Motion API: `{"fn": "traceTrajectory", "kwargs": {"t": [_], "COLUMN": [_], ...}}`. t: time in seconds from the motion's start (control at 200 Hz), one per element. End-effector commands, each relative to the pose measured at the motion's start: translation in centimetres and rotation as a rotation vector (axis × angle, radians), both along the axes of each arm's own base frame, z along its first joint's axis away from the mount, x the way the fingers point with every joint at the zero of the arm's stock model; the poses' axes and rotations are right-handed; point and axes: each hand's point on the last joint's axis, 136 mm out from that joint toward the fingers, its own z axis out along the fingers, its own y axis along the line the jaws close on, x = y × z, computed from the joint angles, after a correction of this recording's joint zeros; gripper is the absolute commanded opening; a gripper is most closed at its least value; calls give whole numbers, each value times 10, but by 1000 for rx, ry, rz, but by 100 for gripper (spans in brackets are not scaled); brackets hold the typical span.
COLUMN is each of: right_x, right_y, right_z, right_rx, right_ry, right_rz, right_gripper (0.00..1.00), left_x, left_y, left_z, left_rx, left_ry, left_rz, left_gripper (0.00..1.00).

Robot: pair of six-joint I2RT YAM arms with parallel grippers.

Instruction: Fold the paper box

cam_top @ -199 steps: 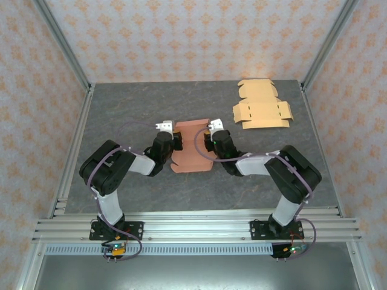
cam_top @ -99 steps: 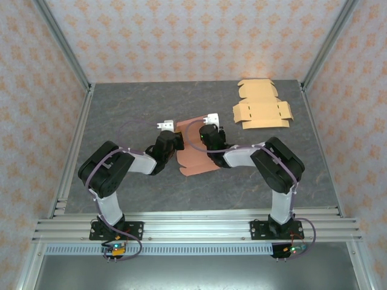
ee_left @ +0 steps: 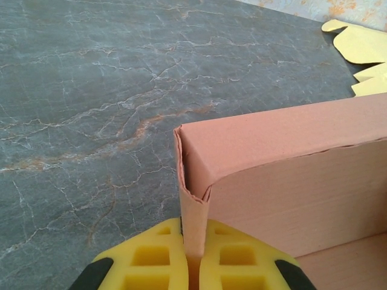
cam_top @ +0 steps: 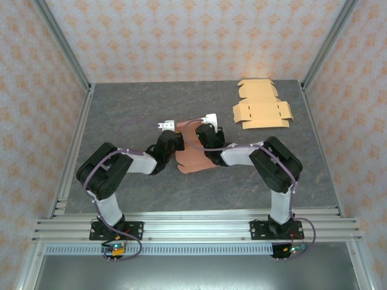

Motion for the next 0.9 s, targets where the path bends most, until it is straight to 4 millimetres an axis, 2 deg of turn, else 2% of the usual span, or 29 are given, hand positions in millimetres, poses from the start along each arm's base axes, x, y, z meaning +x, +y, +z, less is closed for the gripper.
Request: {"fn": "traceTrajectory", "kwargs": {"t": [0.0,0.125,0.225,0.34,0.466,0.521,0.576,0.606,0.626,0.666,0.726,0.776,0.841,0.896], "right_x": [-6,-19,-31,-52,-70,-71,-61,-54,-50,-45,-41,-38,-39,-50], "right_y": [-7,-1,8,19,19,13,-5,-20,-33,-54,-55,-55,-74,-85], "right_z": [18,27,37,47,72,84,96,101,100,98,102,108,108,104], "right_rx": [63,121,155,172,273,340,423,479,496,510,506,565,734,860], "right_ry": [-14,-18,5,24,-21,-43,-56,-53,-33,14,95,145,246,344], "right_rz": [5,87,185,342,469,481,386,283,202,73,96,87,-138,-318], "right_gripper": [20,36,39,45,53,58,66,74,82,89,87,79,65,66], "left_x": [-9,-11,-11,-11,-11,-11,-11,-11,-11,-9,-7,-7,-7,-7], "left_y": [1,3,11,11,15,15,14,14,14,15,20,25,27,28], "left_z": [-9,-12,-16,-12,-14,-12,-10,-9,-7,-6,-4,-3,3,7], "left_rx": [34,47,71,80,84,78,65,51,40,8,-56,-115,-169,-215], "left_ry": [63,84,101,107,110,116,131,143,151,169,200,231,245,240], "left_rz": [10,20,59,59,77,81,83,87,90,105,149,189,224,254], "left_gripper": [0,0,0,0,0,0,0,0,0,0,0,0,0,0]}}
